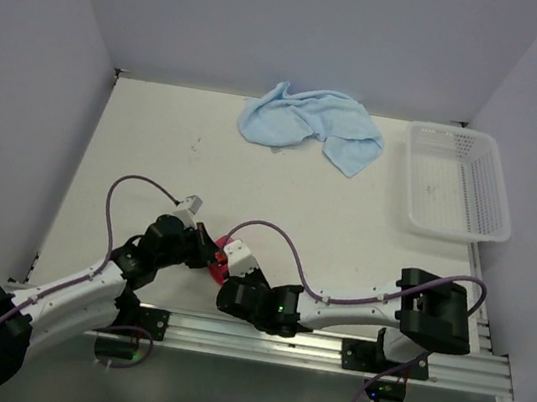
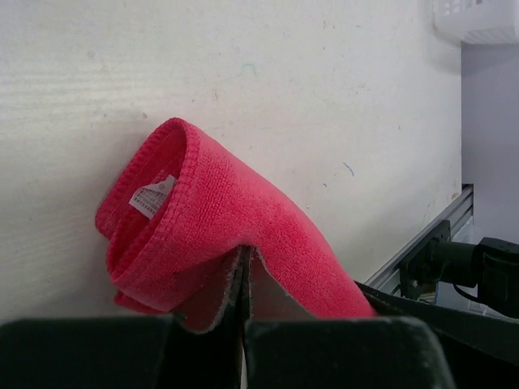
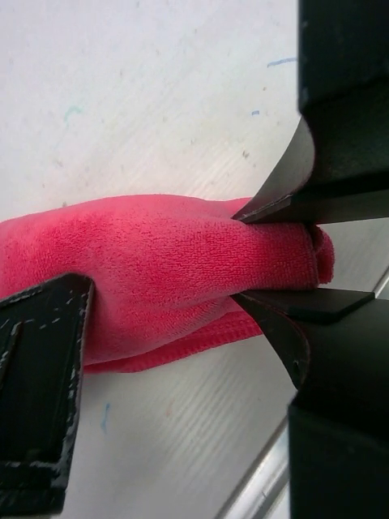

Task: Roll the towels
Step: Place the rolled towel into the container

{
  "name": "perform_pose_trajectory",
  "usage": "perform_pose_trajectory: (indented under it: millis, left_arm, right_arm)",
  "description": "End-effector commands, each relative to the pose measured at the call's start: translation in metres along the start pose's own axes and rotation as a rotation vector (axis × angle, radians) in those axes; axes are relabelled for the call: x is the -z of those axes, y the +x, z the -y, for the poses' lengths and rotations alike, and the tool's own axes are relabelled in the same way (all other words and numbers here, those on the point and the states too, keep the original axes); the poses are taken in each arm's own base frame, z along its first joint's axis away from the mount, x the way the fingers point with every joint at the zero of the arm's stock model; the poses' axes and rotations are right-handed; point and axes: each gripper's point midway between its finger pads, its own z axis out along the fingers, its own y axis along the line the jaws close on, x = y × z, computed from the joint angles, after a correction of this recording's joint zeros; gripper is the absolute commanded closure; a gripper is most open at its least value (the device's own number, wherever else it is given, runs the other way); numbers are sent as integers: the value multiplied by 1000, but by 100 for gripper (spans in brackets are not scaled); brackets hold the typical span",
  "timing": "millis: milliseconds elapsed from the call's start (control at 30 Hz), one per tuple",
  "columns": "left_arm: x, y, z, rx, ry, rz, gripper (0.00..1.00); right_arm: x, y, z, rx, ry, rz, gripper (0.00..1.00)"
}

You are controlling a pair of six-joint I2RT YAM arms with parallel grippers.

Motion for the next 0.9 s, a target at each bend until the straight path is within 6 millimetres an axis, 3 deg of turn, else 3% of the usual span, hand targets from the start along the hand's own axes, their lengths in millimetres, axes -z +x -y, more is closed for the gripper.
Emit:
perform_pose_trajectory:
  millis: [0,200,500,667,867]
  left_arm:
    - [4,-29,18,-58,-20,62,100]
    - [9,-56,50,-84,24,101,100]
    - [-4,-60,70,-100,105,87,100]
    - [-14,-45,61,-81,102,43,100]
    - [-21,-13,33,-31,74,-21,100]
  right_arm:
    - [7,-19,32,65,226,93,73]
    - [17,-24,40,179,411,167,73]
    - [8,-18,22,277,412,133,71]
    - [5,-14,17,294,395,113,70]
    - [4,-13,14,294,380,107,68]
